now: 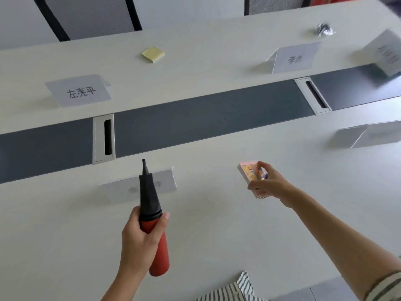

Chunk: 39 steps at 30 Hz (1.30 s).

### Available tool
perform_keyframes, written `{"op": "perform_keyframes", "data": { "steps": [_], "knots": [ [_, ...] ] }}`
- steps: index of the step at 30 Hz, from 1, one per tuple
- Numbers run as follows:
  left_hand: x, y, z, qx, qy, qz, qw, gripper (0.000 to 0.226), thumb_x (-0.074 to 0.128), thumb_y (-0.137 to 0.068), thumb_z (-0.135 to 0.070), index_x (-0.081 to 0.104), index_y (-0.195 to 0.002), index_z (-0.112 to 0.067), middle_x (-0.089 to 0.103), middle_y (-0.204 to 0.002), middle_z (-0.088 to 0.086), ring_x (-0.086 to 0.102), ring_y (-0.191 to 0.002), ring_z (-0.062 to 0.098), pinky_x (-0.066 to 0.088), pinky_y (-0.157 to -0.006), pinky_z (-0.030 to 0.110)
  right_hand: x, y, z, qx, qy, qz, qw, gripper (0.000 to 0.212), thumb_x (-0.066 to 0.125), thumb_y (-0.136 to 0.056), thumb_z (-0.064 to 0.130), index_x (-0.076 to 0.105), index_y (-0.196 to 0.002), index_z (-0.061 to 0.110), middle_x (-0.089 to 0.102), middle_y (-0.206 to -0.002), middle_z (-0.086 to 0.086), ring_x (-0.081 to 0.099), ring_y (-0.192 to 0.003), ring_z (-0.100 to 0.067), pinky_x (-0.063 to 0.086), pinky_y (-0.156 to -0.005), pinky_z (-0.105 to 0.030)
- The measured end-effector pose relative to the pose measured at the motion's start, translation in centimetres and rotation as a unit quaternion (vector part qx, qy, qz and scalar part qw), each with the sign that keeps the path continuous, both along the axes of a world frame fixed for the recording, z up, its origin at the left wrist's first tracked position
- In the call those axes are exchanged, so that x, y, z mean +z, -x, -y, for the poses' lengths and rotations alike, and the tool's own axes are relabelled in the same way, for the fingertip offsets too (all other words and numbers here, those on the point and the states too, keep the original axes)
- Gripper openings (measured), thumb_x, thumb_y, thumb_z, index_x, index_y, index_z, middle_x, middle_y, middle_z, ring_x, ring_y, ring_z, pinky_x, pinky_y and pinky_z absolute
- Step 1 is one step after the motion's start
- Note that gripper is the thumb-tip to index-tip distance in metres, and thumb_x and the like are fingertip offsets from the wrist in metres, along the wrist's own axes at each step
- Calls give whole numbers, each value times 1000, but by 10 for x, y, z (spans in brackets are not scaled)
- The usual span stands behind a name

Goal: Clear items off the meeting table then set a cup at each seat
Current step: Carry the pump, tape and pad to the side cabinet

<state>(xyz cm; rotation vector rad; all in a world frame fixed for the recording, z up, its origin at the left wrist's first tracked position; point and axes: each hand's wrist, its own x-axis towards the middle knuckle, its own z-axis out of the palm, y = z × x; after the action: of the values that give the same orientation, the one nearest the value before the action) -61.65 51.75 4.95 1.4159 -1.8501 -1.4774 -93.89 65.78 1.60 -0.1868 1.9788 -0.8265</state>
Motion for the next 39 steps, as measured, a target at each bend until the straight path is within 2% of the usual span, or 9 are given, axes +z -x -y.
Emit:
{"op": "perform_keyframes", "data": {
  "steps": [6,10,13,19,24,29,32,35,39],
  "knots": [
    [0,-6,-49,-69,10,-19,997,19,77,-80,-25,58,-83,-29,66,-73,-8,63,-59,10,49,-55,29,40,-78,-119,-99,80,18,992,90,73,-51,71,39,-134,55,61,-106,3,62,-84,-10,43,-61,-22],
    [9,-14,-96,-138,20,-30,990,18,76,-80,-26,58,-81,-28,67,-73,-9,63,-59,7,47,-55,25,40,-141,-209,-199,124,28,972,57,71,-63,57,55,-118,55,64,-83,4,58,-66,-13,42,-59,-30],
    [14,-19,-132,-200,14,-28,979,19,77,-79,-26,58,-79,-29,67,-71,-1,64,-60,14,50,-56,29,41,-192,-278,-268,157,14,950,42,67,-66,49,64,-108,45,70,-102,-5,63,-82,-22,43,-69,-44],
    [26,-2,-195,-293,18,-33,955,20,78,-77,-29,59,-78,-33,67,-72,4,66,-65,27,55,-59,38,43,-263,-389,-404,198,-2,893,58,55,-78,38,45,-134,48,63,-115,-12,66,-94,-26,54,-80,-41],
    [31,42,-238,-342,29,-34,939,23,82,-75,-31,59,-78,-34,66,-71,5,67,-65,28,57,-60,42,40,-271,-448,-511,233,12,827,44,57,-72,31,64,-115,37,64,-121,-9,68,-101,-32,54,-89,-51],
    [25,118,-286,-396,22,-27,918,21,79,-78,-25,60,-77,-34,66,-73,6,67,-67,30,57,-61,44,40,-242,-484,-594,226,26,772,44,70,-70,28,61,-112,17,66,-112,-20,69,-85,-28,55,-83,-50],
    [28,171,-330,-452,20,-29,891,20,78,-78,-27,59,-77,-33,65,-70,-3,64,-62,20,53,-53,30,47,-223,-513,-631,207,-9,748,26,63,-87,22,62,-112,22,69,-109,-15,71,-89,-24,56,-80,-44],
    [37,224,-387,-529,18,-34,848,20,78,-78,-25,59,-78,-33,66,-73,-8,65,-63,19,55,-57,35,53,-214,-553,-660,174,-49,729,23,53,-96,18,65,-109,31,69,-111,-6,68,-101,-24,52,-89,-46],
    [51,287,-466,-605,27,-47,795,21,78,-79,-26,58,-79,-33,65,-75,-7,66,-66,22,58,-58,36,49,-211,-611,-723,149,-50,672,18,49,-97,20,66,-103,23,73,-107,-7,69,-99,-25,51,-77,-38]
  ]
}}
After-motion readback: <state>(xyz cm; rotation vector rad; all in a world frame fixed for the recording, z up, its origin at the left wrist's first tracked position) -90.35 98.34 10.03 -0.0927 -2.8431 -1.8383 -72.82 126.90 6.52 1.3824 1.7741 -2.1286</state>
